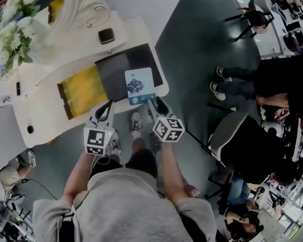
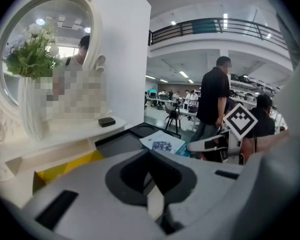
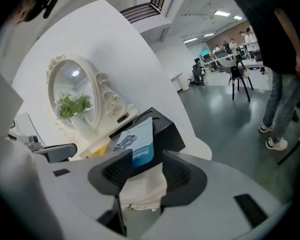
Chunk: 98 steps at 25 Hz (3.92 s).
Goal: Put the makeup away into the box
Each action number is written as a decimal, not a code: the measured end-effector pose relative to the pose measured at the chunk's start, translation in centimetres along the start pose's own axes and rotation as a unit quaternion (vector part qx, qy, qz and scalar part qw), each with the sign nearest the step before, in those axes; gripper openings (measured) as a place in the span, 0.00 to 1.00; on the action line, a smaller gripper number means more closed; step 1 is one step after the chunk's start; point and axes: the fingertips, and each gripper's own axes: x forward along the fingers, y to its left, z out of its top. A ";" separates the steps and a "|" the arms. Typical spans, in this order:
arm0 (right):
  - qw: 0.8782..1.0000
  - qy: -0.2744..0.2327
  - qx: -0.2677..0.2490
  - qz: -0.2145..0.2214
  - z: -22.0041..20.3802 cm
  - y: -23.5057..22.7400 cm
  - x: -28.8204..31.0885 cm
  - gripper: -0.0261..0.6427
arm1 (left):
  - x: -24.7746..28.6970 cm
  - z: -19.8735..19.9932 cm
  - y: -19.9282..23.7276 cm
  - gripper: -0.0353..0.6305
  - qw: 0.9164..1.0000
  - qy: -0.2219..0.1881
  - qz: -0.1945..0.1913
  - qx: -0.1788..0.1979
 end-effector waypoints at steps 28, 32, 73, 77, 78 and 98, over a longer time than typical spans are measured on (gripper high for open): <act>0.975 -0.065 -0.197 0.084 8.6 12.1 -0.7 0.06 | -8.2 3.5 6.1 0.05 0.990 -0.069 0.121 -0.029; 0.969 -0.066 -0.214 0.106 8.6 15.1 -0.1 0.06 | -10.7 3.2 8.0 0.05 0.985 -0.080 0.150 -0.040; 0.921 0.101 -0.253 0.278 -8.2 32.4 9.4 0.06 | -26.3 -11.1 16.4 0.05 0.918 -0.029 0.355 -0.176; 0.930 0.106 -0.242 0.254 -8.6 30.3 9.7 0.06 | -25.2 -11.4 15.8 0.05 0.922 -0.024 0.343 -0.176; 0.932 0.106 -0.241 0.248 -8.7 29.8 9.8 0.06 | -25.0 -11.5 15.7 0.06 0.923 -0.023 0.341 -0.176; 0.942 0.111 -0.247 0.199 -9.3 25.8 10.8 0.29 | -23.0 -13.2 13.9 0.05 0.925 -0.010 0.327 -0.192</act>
